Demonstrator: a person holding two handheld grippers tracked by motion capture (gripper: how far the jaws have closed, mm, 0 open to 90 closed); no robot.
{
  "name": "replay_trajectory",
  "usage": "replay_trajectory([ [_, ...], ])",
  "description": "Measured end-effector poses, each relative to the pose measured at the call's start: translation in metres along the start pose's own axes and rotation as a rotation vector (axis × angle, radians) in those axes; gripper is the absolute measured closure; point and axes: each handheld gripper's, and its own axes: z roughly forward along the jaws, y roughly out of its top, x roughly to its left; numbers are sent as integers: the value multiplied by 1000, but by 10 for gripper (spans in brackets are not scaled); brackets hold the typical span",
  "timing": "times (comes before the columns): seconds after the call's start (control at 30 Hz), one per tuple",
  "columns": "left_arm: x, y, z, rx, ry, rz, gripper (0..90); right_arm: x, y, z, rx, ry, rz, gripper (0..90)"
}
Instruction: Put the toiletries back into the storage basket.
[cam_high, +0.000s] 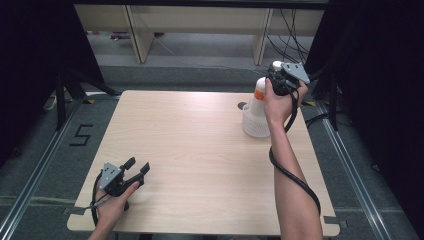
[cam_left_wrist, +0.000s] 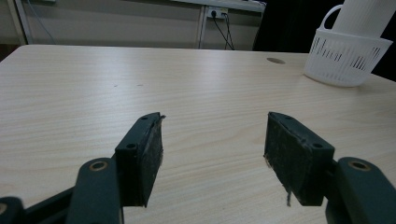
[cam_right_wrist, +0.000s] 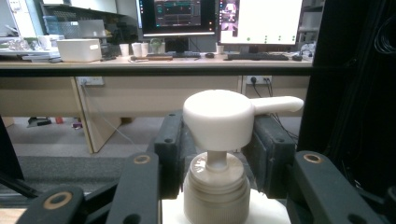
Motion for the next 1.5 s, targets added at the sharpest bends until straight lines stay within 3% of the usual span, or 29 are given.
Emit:
replay_trajectory([
  [0.8,0,0,0,2,0,-1,362,0,-13,3,37,5,10,602],
  [0.83,0,0,0,2,0,-2,362,-1,-13,3,34,2,-7,602],
  [1.23,0,0,0,0,0,-3,362,-1,-21,5,50,-1,-8,602],
  [1.33,0,0,0,2,-1,-1,362,1,-22,4,64,-2,9,602],
  [1.5,0,0,0,0,-2,-1,362,0,-25,5,61,0,-10,602],
])
